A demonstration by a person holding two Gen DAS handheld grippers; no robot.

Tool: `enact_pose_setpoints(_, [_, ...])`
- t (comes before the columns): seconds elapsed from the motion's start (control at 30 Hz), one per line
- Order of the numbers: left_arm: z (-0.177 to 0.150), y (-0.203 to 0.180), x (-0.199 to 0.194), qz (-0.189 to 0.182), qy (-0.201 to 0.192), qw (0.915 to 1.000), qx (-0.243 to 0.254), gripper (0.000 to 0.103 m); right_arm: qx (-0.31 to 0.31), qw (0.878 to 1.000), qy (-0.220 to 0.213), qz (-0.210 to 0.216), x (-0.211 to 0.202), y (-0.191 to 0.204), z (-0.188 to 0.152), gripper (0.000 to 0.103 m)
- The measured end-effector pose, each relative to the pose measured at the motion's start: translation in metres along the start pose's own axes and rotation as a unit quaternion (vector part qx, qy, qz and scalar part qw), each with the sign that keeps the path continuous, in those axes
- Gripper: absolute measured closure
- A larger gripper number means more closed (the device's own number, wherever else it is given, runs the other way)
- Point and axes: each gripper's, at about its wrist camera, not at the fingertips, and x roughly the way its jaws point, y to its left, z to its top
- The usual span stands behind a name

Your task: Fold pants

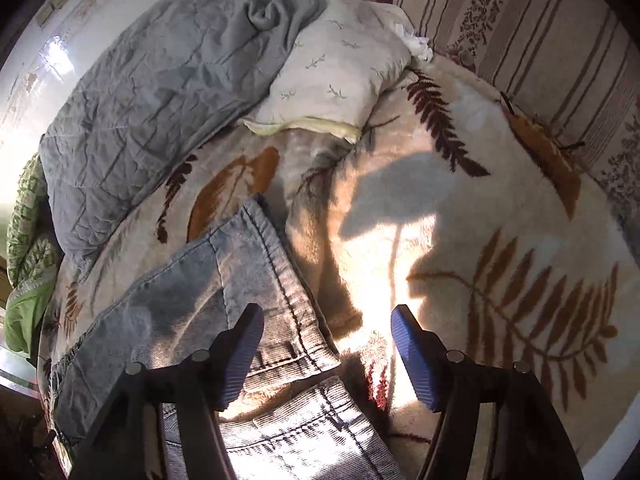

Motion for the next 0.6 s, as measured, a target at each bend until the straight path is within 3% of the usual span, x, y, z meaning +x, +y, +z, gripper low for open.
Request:
enact_pose_setpoints(0.1, [0.024,-0.011,0.029,-0.023,0.041,0.9989,0.003,0.025,-0.015,0.999,-0.028,0.026,-0.011,0.011,0.012,0.033])
enact_pose_setpoints(0.23, [0.045,-0.022,0.063,-0.019,0.073,0.9971,0.012,0.025,-0.036,0.998,-0.002,0.049,0.005,0.033,0.014,0.033])
enact_pose_setpoints(0.37, [0.058,-0.015,0.089,-0.023,0.098,0.9948,-0.016,0.026,-0.054,0.996,-0.002,0.065,0.016,0.047,0.009,0.033])
enact_pose_setpoints(0.5, [0.064,-0.02,0.09,-0.046,0.083,0.9954,-0.012,0.053,-0.066,0.996,-0.004,0.063,0.025,0.056,0.01,0.033])
enact_pose_setpoints(0.6, [0.065,-0.031,0.101,-0.044,0.097,0.9942,0.012,0.057,-0.075,0.995,-0.001,0.058,0.031,0.06,0.01,0.033])
